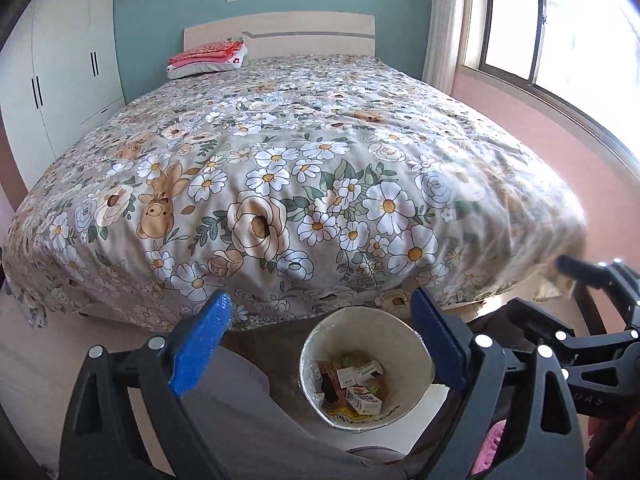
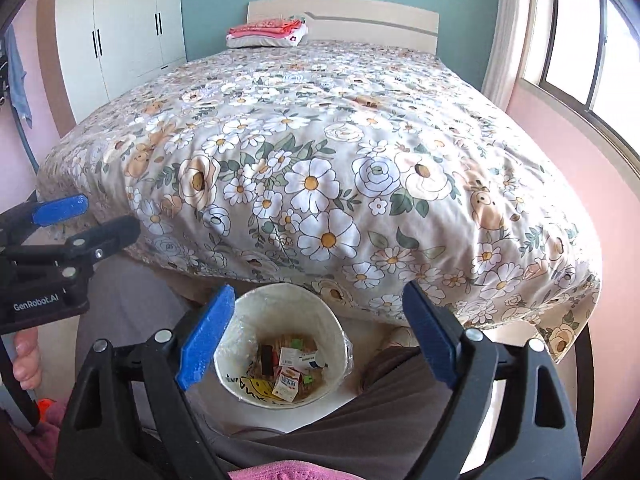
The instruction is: Collect trash
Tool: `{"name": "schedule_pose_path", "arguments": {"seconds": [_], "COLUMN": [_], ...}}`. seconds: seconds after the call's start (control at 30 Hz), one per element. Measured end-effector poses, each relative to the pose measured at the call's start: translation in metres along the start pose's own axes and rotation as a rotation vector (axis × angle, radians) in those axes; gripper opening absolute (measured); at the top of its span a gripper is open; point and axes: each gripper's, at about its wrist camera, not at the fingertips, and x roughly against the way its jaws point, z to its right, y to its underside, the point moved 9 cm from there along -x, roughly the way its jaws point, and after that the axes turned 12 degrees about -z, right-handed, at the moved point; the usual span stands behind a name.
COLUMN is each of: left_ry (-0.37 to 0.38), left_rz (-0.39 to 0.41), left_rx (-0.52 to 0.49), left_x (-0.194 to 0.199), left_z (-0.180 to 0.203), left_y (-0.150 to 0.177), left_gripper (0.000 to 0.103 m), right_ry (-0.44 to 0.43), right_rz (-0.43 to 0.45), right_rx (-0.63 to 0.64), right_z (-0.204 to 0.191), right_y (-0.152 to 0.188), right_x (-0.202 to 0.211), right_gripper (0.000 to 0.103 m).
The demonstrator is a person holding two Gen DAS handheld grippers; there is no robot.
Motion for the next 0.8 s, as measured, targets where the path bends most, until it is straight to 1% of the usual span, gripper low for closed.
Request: {"name": "schedule_pose_path", "arguments": {"seconds": [0.1,0.2,0.27,0.37,0.43,0.53,0.7,0.8], "left_ry": [-0.026,-0.04,-0.04,-0.027,-0.04,-0.037,-0.056,-0.089], "left_rz": [0.024,0.023,0.016,0.005,0.002,0.0,-0.002,-0.005], "left_rx": [0.022,0.052,0.063,0.054,0.048,0.047,0.048,0.038], "left_x": [0.003,0.003,0.002,0.0,-0.001,-0.001,-0.001,-0.001], "left_z": [0.0,0.0,0.001,0.008,0.01,0.011,0.01,0.01], "left_y": [0.001,0.005,0.007,0.012,0.014,0.016,0.017,0.017], "left_gripper": [0.093,0.094,0.094,0.094,0.094,0.094,0.094,0.094], "right_ry": [-0.009,0.023,0.021,0.021,0.021,0.007,0.013,0.006], "right_rz": [0.057,0.112,0.13,0.125,0.113,0.106,0.086,0.07], "right_rx": [-0.005,-0.013,-0.024,-0.031,-0.039,-0.059,-0.068,-0.074], "right_z": [-0.008,-0.009,-0.009,-0.01,-0.01,-0.008,-0.007,-0.007], "right_y": [-0.002,-0.004,-0.004,-0.001,0.001,0.005,0.008,0.01], "right_x": [0.017,0.029,0.033,0.032,0.029,0.026,0.021,0.017], "right_gripper": [0.087,0.089,0.09,0.09,0.09,0.09,0.09,0.09]}}
